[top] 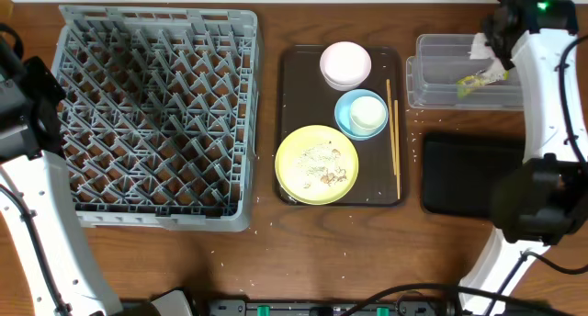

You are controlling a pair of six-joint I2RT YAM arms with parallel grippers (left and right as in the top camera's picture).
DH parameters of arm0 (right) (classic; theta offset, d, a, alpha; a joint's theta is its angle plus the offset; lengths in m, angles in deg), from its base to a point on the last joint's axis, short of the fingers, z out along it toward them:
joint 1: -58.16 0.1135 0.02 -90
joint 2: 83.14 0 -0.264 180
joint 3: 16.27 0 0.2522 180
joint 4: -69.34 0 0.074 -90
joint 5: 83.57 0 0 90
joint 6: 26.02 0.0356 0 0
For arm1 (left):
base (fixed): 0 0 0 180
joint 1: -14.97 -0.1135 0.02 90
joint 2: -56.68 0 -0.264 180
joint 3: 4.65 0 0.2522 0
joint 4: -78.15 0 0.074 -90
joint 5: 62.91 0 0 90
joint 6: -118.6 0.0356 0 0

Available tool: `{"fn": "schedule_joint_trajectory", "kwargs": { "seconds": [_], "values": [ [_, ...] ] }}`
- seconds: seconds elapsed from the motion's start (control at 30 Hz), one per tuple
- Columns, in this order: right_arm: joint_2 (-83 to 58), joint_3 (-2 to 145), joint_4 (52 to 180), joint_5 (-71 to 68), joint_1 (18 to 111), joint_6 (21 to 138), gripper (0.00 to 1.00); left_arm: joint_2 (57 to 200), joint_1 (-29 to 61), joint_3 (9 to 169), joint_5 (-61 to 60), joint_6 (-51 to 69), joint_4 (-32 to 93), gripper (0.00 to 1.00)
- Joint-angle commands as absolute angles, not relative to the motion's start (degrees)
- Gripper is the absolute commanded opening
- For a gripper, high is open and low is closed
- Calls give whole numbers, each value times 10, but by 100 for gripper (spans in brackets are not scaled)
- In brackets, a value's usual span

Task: Sort waste into correct bins and load items into the dishwasher
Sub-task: 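Carry the tissue to the clear bin, drop it, and retract right arm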

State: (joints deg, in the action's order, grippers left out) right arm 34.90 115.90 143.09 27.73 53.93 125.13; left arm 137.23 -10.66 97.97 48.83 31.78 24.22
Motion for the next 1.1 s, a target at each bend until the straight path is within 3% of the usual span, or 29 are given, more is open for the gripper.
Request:
{"fn": "schedule_joint_trajectory", "kwargs": {
  "seconds": [0.0, 0.13, 0.27, 0.37, 0.47, 0.67, 0.77, 0.9, 0.97, 1.07],
  "values": [
    [356, 1156, 1428, 289, 533, 1261, 26, 1376, -108, 991, 489, 313, 241, 94],
    [364, 1155, 1419, 293, 531, 1261, 35, 1376, -108, 991, 489, 313, 241, 94],
    [370, 1155, 1405, 293, 531, 1256, 51, 1376, -108, 991, 489, 313, 241, 94],
    [366, 1156, 1370, 254, 531, 1180, 53, 1376, -108, 991, 489, 313, 241, 94],
    [354, 1156, 1311, 147, 533, 1055, 53, 1376, -108, 991, 489, 313, 241, 94],
    [318, 1156, 1174, -238, 543, 815, 61, 1376, -108, 991, 489, 313, 241, 94],
    [316, 1156, 1160, -315, 552, 786, 64, 1376, -108, 991, 489, 313, 241, 94],
    [316, 1156, 1195, -321, 572, 763, 64, 1376, -108, 991, 489, 313, 241, 94],
    [316, 1156, 1205, -300, 576, 763, 72, 1376, -108, 991, 489, 313, 241, 94],
    [311, 1156, 1197, -282, 570, 792, 91, 1376, -108, 991, 489, 313, 241, 94]
  ]
}}
